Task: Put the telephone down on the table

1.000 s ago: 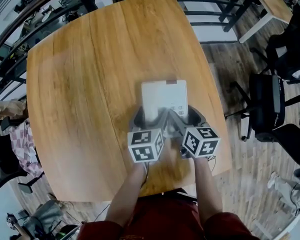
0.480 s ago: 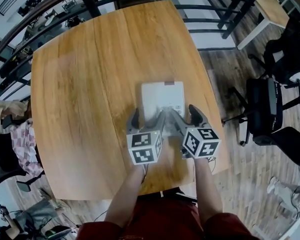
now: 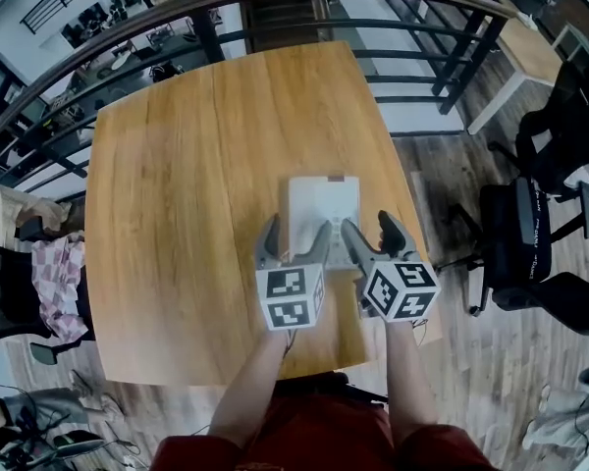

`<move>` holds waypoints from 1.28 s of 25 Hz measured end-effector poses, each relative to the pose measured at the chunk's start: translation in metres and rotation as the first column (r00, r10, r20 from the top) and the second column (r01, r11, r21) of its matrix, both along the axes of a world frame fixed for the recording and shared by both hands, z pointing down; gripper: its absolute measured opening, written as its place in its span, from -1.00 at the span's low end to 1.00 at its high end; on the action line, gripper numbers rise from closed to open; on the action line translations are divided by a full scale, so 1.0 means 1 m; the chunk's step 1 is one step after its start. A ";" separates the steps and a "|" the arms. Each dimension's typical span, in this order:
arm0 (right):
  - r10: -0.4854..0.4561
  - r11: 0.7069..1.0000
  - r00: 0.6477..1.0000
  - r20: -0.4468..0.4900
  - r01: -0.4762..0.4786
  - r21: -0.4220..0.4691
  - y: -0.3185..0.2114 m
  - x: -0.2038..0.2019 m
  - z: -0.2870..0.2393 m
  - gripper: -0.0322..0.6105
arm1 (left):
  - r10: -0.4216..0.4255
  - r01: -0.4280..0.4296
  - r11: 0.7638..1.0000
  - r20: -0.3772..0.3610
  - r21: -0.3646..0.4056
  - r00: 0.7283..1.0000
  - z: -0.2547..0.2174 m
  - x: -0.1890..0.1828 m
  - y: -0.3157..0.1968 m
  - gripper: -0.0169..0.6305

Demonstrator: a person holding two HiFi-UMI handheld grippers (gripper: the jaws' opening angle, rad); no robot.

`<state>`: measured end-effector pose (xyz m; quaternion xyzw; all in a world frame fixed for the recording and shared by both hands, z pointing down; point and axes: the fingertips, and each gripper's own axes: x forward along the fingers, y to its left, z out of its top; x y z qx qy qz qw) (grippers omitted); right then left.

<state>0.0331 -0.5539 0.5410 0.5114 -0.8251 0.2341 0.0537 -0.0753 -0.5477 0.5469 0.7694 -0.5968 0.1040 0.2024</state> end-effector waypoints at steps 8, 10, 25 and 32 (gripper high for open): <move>-0.031 0.989 0.999 0.009 0.030 0.147 0.030 -0.002 -0.070 0.07 | -0.046 0.042 0.987 0.020 0.158 0.999 -0.076 -0.004 0.029 0.20; -0.036 0.982 0.999 0.007 0.034 0.187 0.039 -0.001 -0.089 0.07 | -0.056 0.051 0.979 0.021 0.200 0.998 -0.097 -0.003 0.039 0.20; 0.005 0.865 0.998 -0.065 0.028 0.501 0.105 0.018 -0.209 0.07 | -0.154 0.100 0.878 0.078 0.468 0.985 -0.212 -0.005 0.109 0.20; 0.018 0.854 0.997 -0.071 0.022 0.520 0.113 0.019 -0.216 0.07 | -0.172 0.112 0.870 0.084 0.479 0.982 -0.220 -0.005 0.116 0.20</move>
